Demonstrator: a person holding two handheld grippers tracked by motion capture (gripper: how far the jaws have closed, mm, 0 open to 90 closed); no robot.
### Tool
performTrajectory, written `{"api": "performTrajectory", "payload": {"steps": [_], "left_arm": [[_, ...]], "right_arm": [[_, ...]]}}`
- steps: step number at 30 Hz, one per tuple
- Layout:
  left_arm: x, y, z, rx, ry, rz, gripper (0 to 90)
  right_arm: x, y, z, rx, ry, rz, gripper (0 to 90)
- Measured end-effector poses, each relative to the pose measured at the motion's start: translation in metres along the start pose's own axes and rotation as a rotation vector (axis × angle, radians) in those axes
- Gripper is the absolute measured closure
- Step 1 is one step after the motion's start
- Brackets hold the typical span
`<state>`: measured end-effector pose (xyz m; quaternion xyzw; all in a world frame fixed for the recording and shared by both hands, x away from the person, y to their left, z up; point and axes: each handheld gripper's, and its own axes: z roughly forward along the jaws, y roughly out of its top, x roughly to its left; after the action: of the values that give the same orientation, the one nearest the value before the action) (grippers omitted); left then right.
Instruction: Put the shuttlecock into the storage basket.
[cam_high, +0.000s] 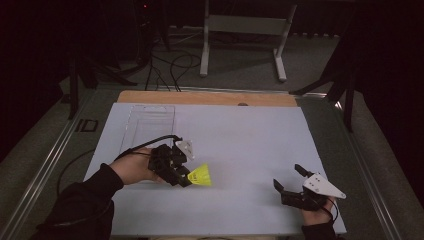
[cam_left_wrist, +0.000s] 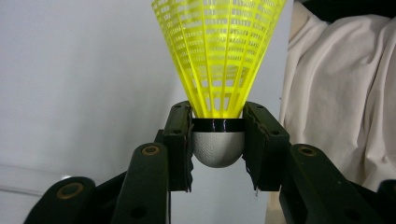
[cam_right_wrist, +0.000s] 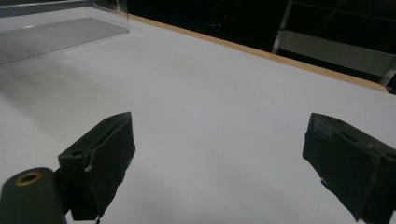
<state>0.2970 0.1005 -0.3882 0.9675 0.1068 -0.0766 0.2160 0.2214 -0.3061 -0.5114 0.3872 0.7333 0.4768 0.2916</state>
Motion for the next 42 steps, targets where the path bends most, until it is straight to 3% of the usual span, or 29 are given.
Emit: {"api": "performTrajectory", "payload": {"steps": [9, 26, 37, 42], "left_arm": [[0.004, 0.002, -0.023, -0.028, 0.038, -0.020, 65.4], [0.020, -0.006, -0.073, -0.114, 0.132, -0.116, 65.4], [0.032, -0.019, -0.097, -0.138, 0.226, -0.226, 65.4], [0.040, -0.030, -0.103, -0.150, 0.260, -0.301, 65.4]], "right_arm": [[0.000, 0.000, 0.000, 0.000, 0.000, 0.000, 9.2], [0.000, 0.000, 0.001, 0.003, -0.001, -0.001, 9.2], [0.001, 0.000, 0.001, 0.006, -0.002, -0.003, 9.2], [0.001, 0.000, 0.001, 0.005, -0.004, -0.003, 9.2]]}}
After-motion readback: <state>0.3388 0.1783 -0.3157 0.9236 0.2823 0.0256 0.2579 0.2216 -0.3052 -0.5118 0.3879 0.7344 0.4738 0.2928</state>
